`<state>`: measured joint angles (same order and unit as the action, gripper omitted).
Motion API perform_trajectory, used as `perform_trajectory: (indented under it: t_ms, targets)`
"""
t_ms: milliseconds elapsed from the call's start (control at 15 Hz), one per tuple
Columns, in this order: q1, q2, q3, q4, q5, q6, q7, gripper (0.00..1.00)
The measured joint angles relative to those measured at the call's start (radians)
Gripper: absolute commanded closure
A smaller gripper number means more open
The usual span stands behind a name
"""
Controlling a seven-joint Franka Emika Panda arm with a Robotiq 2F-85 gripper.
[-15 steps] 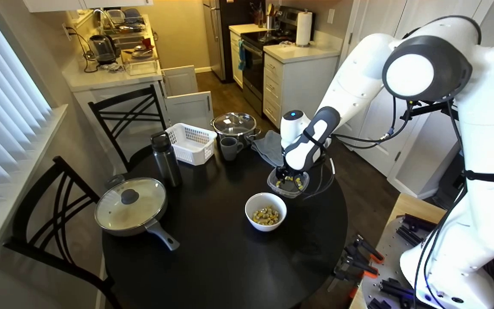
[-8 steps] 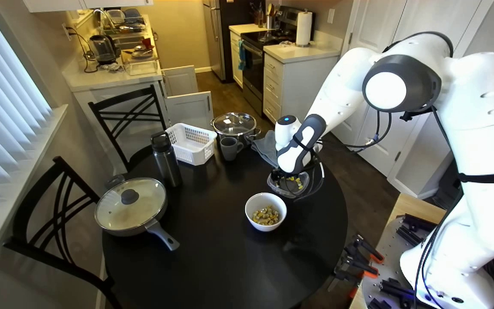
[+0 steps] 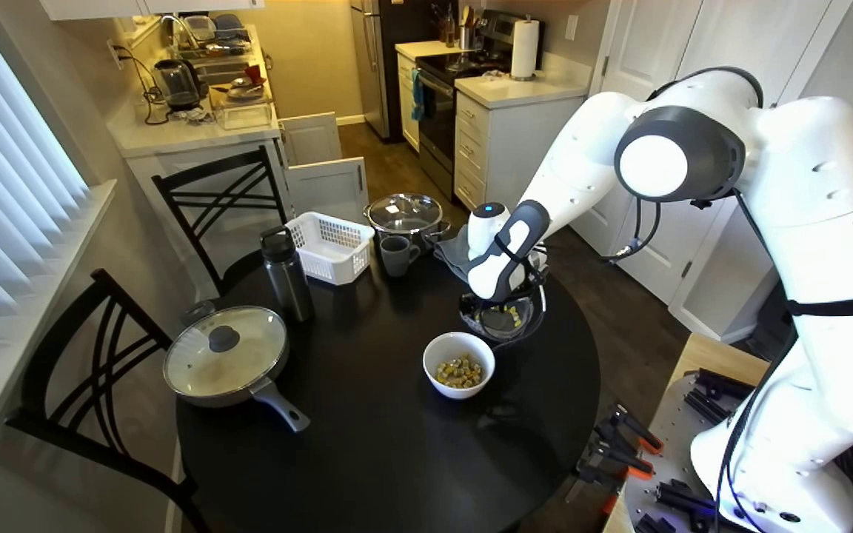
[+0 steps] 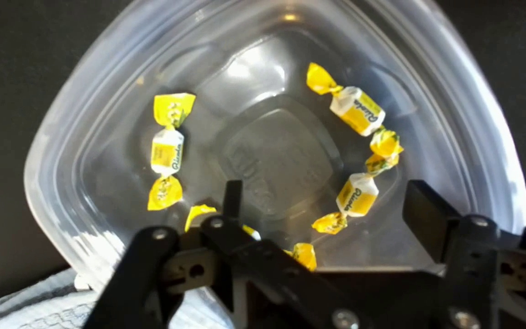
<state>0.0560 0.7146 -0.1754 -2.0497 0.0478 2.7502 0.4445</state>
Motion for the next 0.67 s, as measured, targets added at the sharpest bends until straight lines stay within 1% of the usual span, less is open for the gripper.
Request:
perform_trajectory:
  t_ms: [200,333,533,600,667]
  targets:
    - [-0.001,0.006,0.005,0.003,0.021,0.000,0.000,0.61]
    - [-0.001,0.008,0.007,0.003,0.027,0.000,0.000,0.72]
    - [-0.001,0.013,0.007,0.003,0.028,0.000,0.000,0.92]
    - [-0.001,0.015,0.007,0.003,0.028,0.000,0.000,0.98]
    - [-0.001,0.016,0.007,0.003,0.028,0.000,0.000,0.99]
